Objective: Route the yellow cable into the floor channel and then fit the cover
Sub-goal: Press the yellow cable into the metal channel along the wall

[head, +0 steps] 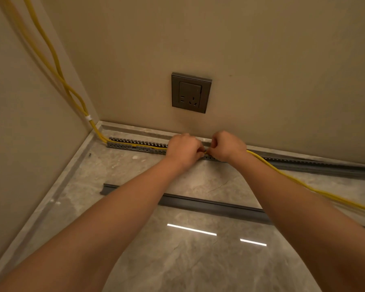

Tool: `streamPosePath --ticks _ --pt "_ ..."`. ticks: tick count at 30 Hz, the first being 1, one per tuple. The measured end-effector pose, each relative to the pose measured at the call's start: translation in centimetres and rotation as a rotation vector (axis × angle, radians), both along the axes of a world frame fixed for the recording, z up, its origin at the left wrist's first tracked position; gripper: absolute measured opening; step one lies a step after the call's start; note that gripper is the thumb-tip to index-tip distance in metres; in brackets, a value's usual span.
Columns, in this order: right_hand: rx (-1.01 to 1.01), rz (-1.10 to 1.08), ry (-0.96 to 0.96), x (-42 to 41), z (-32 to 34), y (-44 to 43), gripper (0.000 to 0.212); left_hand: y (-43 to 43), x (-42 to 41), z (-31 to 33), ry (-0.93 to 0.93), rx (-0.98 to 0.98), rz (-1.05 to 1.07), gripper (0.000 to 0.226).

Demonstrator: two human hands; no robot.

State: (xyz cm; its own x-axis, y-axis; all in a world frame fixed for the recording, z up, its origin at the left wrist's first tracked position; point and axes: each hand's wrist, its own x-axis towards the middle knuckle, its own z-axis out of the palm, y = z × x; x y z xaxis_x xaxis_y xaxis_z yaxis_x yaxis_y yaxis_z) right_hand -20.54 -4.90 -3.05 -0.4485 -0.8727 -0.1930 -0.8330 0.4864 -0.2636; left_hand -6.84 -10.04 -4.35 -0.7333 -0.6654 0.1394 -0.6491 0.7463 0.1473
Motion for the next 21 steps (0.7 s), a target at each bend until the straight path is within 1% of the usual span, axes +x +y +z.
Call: streamPosePath --ticks 2,4,6,8,11,15,18,21 --pt "-0.013 0.009 -0.038 -0.1 -0.3 0.1 0.027 0.5 -0.6 -0.1 -0.043 -0.017 0.015 0.024" --pt "-0.011 0.022 -0.074 -0.4 -0.3 0.2 0.026 0.8 -0.8 -0.3 -0.098 -0.024 0.01 0.025" --pt "0.002 0.054 -0.077 -0.5 -0.2 0.3 0.019 1.1 -0.9 -0.2 -0.162 -0.045 -0.006 0.025" --pt "0.014 0.097 -0.052 -0.6 0.1 0.4 0.006 1.3 -1.3 0.2 -0.217 -0.068 0.007 0.022" --pt "0.032 0.116 0.07 -1.1 0.2 0.9 0.022 1.5 -2.2 0.9 -0.304 -0.105 0.035 0.018" --pt "0.062 0.091 0.182 -3.0 0.2 2.5 0.034 1.6 -3.1 1.5 -0.369 -0.051 0.064 0.021" --pt "0.121 0.051 0.153 -4.3 0.5 3.7 0.035 1.9 -3.8 2.1 -0.416 -0.018 0.111 0.016" --pt "0.185 -0.003 0.051 -5.3 1.0 4.4 0.04 2.3 -4.4 2.5 -0.449 0.004 0.167 0.017"
